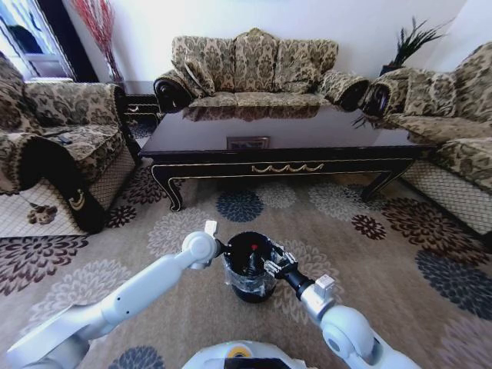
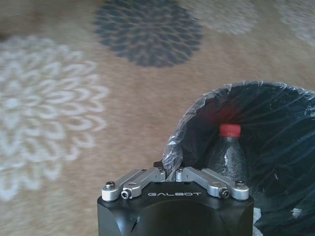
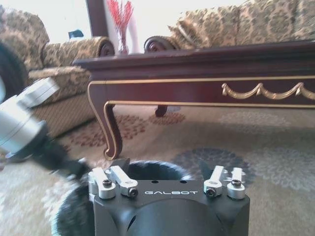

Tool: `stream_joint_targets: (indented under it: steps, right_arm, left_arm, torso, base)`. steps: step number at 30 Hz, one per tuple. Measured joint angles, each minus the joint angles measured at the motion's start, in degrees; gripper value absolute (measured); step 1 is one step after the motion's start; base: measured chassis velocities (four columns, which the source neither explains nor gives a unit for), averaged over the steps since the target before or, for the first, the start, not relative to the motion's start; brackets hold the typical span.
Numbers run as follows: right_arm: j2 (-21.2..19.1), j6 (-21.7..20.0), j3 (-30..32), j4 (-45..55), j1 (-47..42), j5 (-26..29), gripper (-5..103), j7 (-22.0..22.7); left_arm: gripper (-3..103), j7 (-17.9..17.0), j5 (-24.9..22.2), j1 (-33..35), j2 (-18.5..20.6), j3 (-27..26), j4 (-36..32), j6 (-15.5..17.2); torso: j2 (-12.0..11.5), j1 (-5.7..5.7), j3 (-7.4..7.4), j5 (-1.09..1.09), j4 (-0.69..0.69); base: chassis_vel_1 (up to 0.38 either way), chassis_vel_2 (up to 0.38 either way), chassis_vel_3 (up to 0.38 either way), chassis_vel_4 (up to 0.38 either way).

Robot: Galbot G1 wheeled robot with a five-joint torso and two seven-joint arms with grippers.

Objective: Move to the front of the table and pick up the trash from the floor, then place it into the trash bin.

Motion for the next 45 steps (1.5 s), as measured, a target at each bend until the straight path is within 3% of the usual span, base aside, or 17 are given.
stream_joint_targets:
  steps: [1,3,4,7,12,18,28,36,40,45]
  right_arm:
    - [0.07,-0.25,0.47,0.18,0.64,1.07,83,0.41]
    - [0.07,-0.40,0.73,0.27,1.09,1.75,83,0.67]
    - [0.00,-0.70,1.42,0.25,2.64,3.46,92,1.47]
    - [-0.38,-1.01,2.07,-1.29,5.38,6.11,99,2.85]
    - [-0.17,-1.36,1.55,-5.41,7.70,8.27,100,3.74]
    - [1.03,-0.97,1.51,-10.11,7.93,6.68,100,3.88]
    - [4.48,0.53,-1.31,-27.42,13.78,3.92,100,3.57]
    - [7.26,0.61,-3.60,-39.31,20.03,4.41,100,3.05]
    - [8.82,-0.53,-5.50,-43.52,22.96,7.85,100,2.89]
    - [11.25,0.17,-7.83,-48.79,26.46,6.71,100,1.62]
  left_arm:
    - [4,0.08,-0.04,0.95,1.33,-1.49,-0.70,0.00]
    - [4,0.20,-0.08,1.62,2.18,-2.58,-1.19,0.00]
    - [4,0.66,-0.16,3.52,4.44,-5.75,-2.32,0.00]
    - [4,1.74,-0.11,7.11,8.68,-11.60,-3.91,0.00]
    - [4,3.29,-0.06,10.93,12.26,-16.95,-5.26,0.01]
    - [4,4.43,0.09,11.01,12.77,-17.93,-4.63,0.01]
    - [4,6.34,2.24,12.66,11.89,-19.27,-1.45,0.00]
    - [4,6.55,2.81,13.01,10.95,-18.65,-0.76,0.01]
    - [4,6.44,3.37,12.96,10.42,-17.72,-0.57,0.00]
    - [4,6.21,3.57,13.12,10.25,-17.10,-0.50,0.01]
  torso:
    - [0.00,0.00,0.00,0.00,0.01]
    - [0.00,0.00,0.00,0.00,0.01]
    - [0.00,0.00,0.00,-0.01,0.02]
    - [0.00,0.00,0.00,0.01,0.04]
    - [0.00,0.00,0.00,0.00,0.04]
    - [0.00,0.00,0.00,0.00,0.00]
    - [0.00,0.00,0.00,0.01,0.01]
    - [0.00,0.00,0.00,0.01,0.02]
    - [0.00,0.00,0.00,0.01,0.01]
    - [0.00,0.00,0.00,0.01,0.02]
  base:
    - [0.000,0.000,0.000,0.000]
    - [0.000,0.000,0.000,0.000]
    - [0.000,0.000,0.000,0.000]
    - [0.000,0.000,0.000,0.000]
    - [0.000,0.000,0.000,0.000]
    - [0.000,0.000,0.000,0.000]
    - [0.000,0.000,0.000,0.000]
    - [0.000,0.000,0.000,0.000]
    - [0.000,0.000,0.000,0.000]
    - [0.000,0.000,0.000,0.000]
